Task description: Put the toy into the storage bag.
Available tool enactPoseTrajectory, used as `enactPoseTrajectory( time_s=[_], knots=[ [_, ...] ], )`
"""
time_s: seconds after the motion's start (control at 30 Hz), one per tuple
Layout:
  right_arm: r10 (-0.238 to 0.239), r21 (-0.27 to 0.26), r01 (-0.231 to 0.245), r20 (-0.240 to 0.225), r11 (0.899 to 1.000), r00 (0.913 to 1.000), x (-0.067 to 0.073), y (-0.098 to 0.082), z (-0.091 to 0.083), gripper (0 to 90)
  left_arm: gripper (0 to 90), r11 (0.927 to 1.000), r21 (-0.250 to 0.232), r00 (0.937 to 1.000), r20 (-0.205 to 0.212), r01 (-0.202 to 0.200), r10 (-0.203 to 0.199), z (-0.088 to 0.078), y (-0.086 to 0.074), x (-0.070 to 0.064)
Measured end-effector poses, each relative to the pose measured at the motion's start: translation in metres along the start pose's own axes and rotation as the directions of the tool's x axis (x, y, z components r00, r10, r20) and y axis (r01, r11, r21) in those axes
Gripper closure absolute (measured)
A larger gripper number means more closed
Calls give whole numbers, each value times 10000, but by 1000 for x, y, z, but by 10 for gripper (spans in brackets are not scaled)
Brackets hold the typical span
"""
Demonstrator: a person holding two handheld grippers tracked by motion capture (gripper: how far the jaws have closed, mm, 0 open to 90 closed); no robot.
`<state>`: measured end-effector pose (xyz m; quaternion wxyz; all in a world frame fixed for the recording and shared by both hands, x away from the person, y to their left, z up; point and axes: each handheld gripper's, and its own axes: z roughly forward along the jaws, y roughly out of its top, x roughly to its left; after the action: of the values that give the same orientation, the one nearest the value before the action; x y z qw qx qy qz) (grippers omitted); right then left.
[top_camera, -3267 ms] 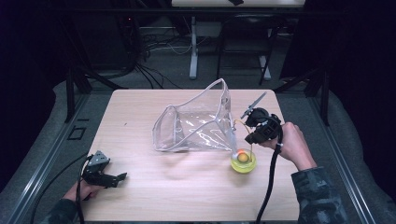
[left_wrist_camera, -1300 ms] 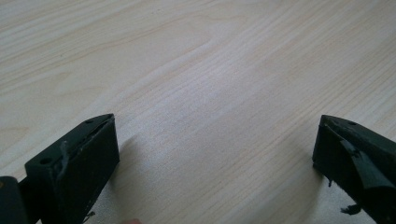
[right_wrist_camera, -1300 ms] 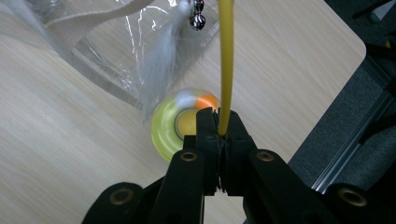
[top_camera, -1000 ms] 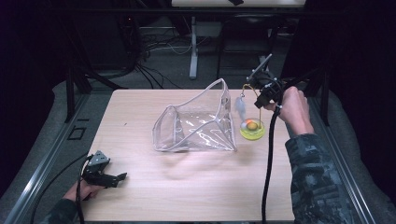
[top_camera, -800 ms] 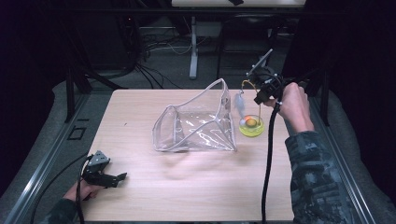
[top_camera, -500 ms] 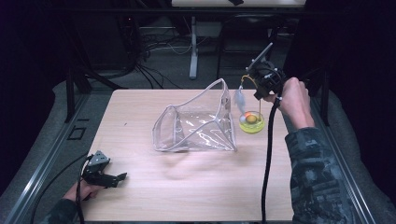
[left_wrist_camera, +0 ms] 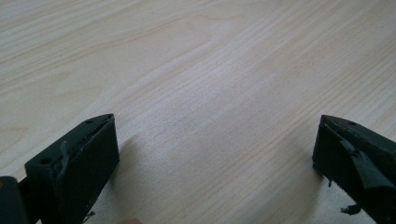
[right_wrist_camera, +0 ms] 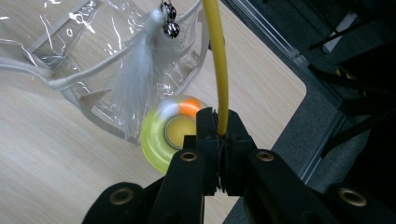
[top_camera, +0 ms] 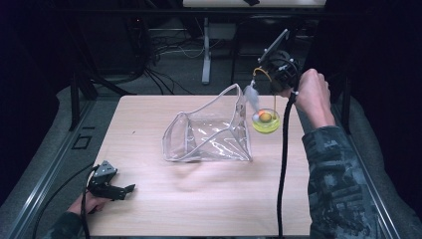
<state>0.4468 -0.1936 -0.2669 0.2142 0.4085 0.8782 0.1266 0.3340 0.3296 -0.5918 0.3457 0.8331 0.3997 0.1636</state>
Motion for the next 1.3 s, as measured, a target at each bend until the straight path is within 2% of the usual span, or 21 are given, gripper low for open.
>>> enactPoseTrajectory(
  time_s=[0.2,0.3,0.7,1.03,1.3],
  knots=[
    [5,-130,-4,120,9999,9999,2,6,-8,880,3,10000,2,10000,9,-5,5,0,0,0],
    [-137,-57,138,205,9999,9997,2,9,-13,880,3,10000,1,10000,7,-3,3,0,0,0],
    [-63,-437,79,355,9990,9994,5,16,-29,880,3,10000,1,10000,10,-7,7,0,0,0],
    [-225,-556,257,586,9981,9980,9,24,-40,881,3,10000,0,10000,15,1,-1,0,0,0],
    [-167,-899,225,644,9957,9978,14,32,-46,881,3,10000,0,10000,17,-1,1,0,0,0]
  ],
)
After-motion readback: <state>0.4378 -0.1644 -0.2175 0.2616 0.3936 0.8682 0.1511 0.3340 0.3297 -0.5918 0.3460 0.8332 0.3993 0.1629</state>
